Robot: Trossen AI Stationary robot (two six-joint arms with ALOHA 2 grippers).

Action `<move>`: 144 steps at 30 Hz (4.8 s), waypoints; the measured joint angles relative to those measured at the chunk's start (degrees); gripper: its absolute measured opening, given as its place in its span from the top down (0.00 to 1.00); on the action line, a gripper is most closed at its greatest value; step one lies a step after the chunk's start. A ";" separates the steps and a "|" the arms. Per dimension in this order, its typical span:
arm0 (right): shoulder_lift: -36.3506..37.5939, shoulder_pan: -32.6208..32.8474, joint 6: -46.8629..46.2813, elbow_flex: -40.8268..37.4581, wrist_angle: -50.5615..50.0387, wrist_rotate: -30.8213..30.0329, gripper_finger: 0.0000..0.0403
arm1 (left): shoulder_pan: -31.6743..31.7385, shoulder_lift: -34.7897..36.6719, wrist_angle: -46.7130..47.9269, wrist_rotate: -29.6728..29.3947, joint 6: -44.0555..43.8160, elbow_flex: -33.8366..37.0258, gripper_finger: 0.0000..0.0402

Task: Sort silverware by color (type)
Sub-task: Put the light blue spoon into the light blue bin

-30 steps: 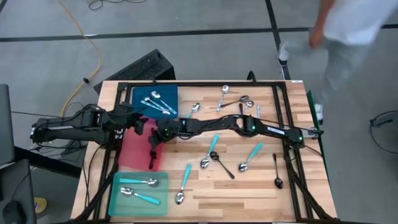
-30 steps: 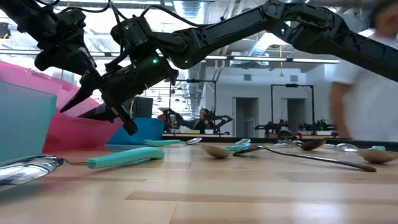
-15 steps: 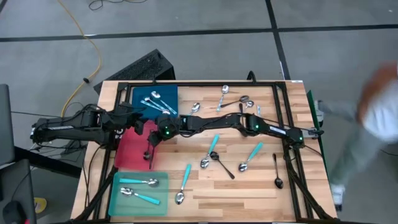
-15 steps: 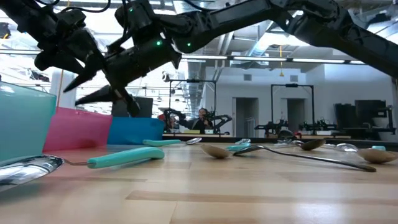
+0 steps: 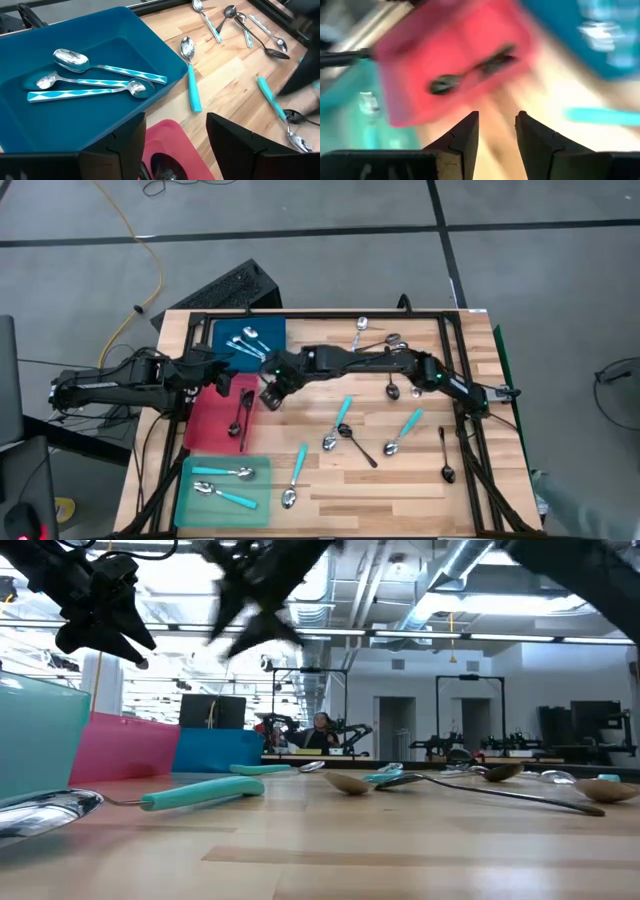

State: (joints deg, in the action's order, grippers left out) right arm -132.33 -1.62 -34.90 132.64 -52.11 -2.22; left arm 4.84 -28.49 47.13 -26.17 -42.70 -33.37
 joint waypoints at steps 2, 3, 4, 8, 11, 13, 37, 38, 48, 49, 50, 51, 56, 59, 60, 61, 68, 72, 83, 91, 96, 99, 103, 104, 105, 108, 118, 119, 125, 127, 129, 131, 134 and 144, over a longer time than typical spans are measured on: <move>2.50 0.68 -1.73 -0.02 -10.79 -5.07 0.62 | 0.01 0.02 -0.08 -0.17 0.00 0.00 0.52; 3.84 0.97 -3.37 0.06 -15.08 -6.44 0.62 | 0.00 0.01 -0.09 -0.47 0.00 0.00 0.52; 4.89 1.15 -5.06 0.04 -20.37 -7.72 0.62 | 0.00 0.00 -0.11 -0.79 0.00 -0.01 0.52; 6.50 2.69 -14.11 -0.17 -38.49 -10.63 0.62 | 0.02 0.00 -0.19 -1.16 0.05 -0.01 0.52; 8.24 4.39 -15.31 -3.48 -37.00 -10.48 0.62 | 0.02 0.00 -0.15 -1.18 0.08 -0.01 0.52; 8.33 6.08 -17.49 -4.38 -38.07 -9.44 0.62 | 0.00 0.02 -0.13 -1.18 -0.02 -0.01 0.52; 8.76 25.72 -26.22 -26.25 -27.37 0.30 0.62 | 0.02 0.00 -0.11 -1.16 -1.11 -0.01 0.52; 8.77 25.66 -25.48 -26.50 -27.08 0.36 0.62 | 0.02 0.00 -0.11 -1.16 -1.11 -0.01 0.52; 18.23 22.13 -16.46 -37.70 -9.78 -6.63 0.62 | 0.02 0.00 -0.15 -1.16 -1.99 -0.01 0.52; 19.63 21.22 -14.15 -39.09 -9.29 -8.04 0.62 | 0.02 0.00 -0.15 -1.18 -1.99 0.00 0.52; 21.02 20.50 -10.07 -40.65 -8.24 -9.53 0.62 | 0.01 0.00 -0.13 -1.18 -1.99 -0.01 0.52; 22.25 19.79 -4.38 -42.19 -7.07 -10.87 0.62 | 0.02 0.00 -0.13 -1.18 -1.99 -0.01 0.52; 24.56 15.77 24.27 -45.90 -2.38 -6.08 0.62 | 0.01 0.00 -0.10 -1.18 -1.99 -0.01 0.52; 23.94 12.93 37.36 -45.85 -1.74 -0.85 0.62 | 0.01 0.01 -0.08 -1.18 -2.00 -0.01 0.52; 23.18 12.17 41.37 -45.75 -1.67 -0.67 0.62 | 0.02 0.00 -0.07 -1.18 -1.99 -0.01 0.52; 22.39 11.41 45.04 -45.79 -1.80 -0.54 0.62 | 0.02 0.00 -0.04 -1.18 -1.99 0.00 0.52; 17.07 7.76 56.33 -45.86 -0.62 0.24 0.62 | 0.01 0.00 0.18 -1.18 -1.99 -0.01 0.52; 16.65 7.21 58.55 -45.92 1.12 -4.29 0.62 | 0.01 0.00 0.20 -1.18 -2.72 -0.01 0.52; 16.69 7.63 65.36 -45.92 3.32 -2.05 0.62 | 0.02 0.00 0.18 -1.51 -3.52 -0.01 0.52; 16.72 7.79 65.86 -46.07 3.62 -1.88 0.52 | 0.02 0.00 0.16 -1.75 -3.67 -0.01 0.52; 13.96 7.27 66.91 -46.79 2.97 -2.14 0.45 | 0.00 0.00 0.16 -1.73 -3.92 -0.01 0.52; 12.04 6.96 66.93 -46.33 3.53 -2.54 0.44 | 0.02 0.00 0.10 -1.71 -3.96 -0.01 0.52; 10.28 6.46 66.47 -45.94 2.52 -2.38 0.45 | 0.02 0.00 0.16 -1.66 -4.59 -0.01 0.52; 10.29 6.26 66.44 -46.01 2.57 -2.35 0.46 | 0.01 -0.02 0.18 -1.63 -4.63 0.00 0.52; 10.26 6.14 66.44 -46.02 2.73 -2.15 0.47 | 0.02 0.00 0.17 -1.62 -4.68 0.01 0.52; 9.68 6.05 66.43 -46.07 2.77 -0.85 0.51 | 0.00 0.02 0.05 -1.46 -4.94 0.01 0.52; 9.55 6.03 61.44 -46.20 2.57 -0.43 0.78 | 0.02 0.02 0.12 -1.31 -5.16 0.00 0.52; 9.53 6.03 60.61 -46.23 2.57 -0.43 0.80 | 0.00 0.01 0.11 -1.32 -5.16 0.00 0.52; 9.52 6.20 55.86 -46.25 2.64 -0.56 0.81 | 0.00 0.01 0.11 -1.36 -5.16 -0.01 0.52; 9.63 6.56 53.77 -46.27 2.66 -0.78 0.81 | 0.02 0.00 0.11 -1.36 -5.16 0.01 0.52; 9.63 6.70 51.76 -46.20 2.62 -0.98 0.81 | 0.00 0.02 0.13 -1.36 -5.16 0.01 0.52; 9.61 6.68 49.88 -45.62 2.12 -0.91 0.81 | 0.00 0.01 0.11 -1.27 -5.16 0.00 0.52; 9.48 6.68 47.61 -44.01 0.75 -0.91 0.81 | 0.00 0.00 0.11 -1.11 -5.16 0.01 0.52; 9.08 6.73 39.45 -38.10 4.69 0.85 0.81 | 0.00 0.00 0.11 -1.07 -5.16 0.01 0.52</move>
State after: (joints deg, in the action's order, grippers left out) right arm -123.25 5.10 4.56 94.54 -47.43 -1.37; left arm 4.84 -28.49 47.24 -27.25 -47.86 -33.36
